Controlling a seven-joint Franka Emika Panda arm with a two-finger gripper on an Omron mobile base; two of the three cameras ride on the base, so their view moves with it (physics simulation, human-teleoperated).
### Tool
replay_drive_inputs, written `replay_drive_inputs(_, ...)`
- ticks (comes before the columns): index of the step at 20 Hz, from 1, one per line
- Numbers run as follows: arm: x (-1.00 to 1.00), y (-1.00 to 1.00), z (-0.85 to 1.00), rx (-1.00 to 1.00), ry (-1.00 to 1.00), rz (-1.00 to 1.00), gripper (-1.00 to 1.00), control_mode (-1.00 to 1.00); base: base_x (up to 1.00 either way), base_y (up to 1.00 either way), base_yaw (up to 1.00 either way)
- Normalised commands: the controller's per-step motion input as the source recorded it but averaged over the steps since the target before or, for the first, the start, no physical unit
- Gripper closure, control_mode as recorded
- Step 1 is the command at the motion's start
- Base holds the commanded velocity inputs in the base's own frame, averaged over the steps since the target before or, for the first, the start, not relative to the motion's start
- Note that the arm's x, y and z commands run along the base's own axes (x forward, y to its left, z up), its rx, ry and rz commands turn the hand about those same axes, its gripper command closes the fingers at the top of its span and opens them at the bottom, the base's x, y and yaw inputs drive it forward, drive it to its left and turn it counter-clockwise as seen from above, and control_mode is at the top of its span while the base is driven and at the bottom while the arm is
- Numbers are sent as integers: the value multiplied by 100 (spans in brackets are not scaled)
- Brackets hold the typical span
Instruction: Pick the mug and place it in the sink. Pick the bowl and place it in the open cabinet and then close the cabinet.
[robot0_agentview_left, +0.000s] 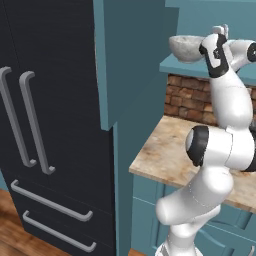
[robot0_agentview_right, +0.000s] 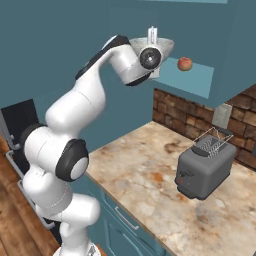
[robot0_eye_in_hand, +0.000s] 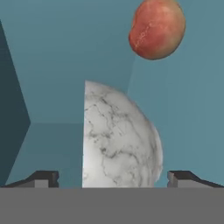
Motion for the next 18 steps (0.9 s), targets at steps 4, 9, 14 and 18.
replay_drive_inputs(4,-38,-2,37,2,32,-10,-100,-100,0,0,0)
replay_drive_inputs(9,-55,0,59,1,38,-6,-100,-100,0,0,0)
replay_drive_inputs(14,-98,0,6,0,-13,-6,-100,-100,0,0,0)
replay_drive_inputs(18,-100,0,-11,0,-40,-8,-100,-100,0,0,0)
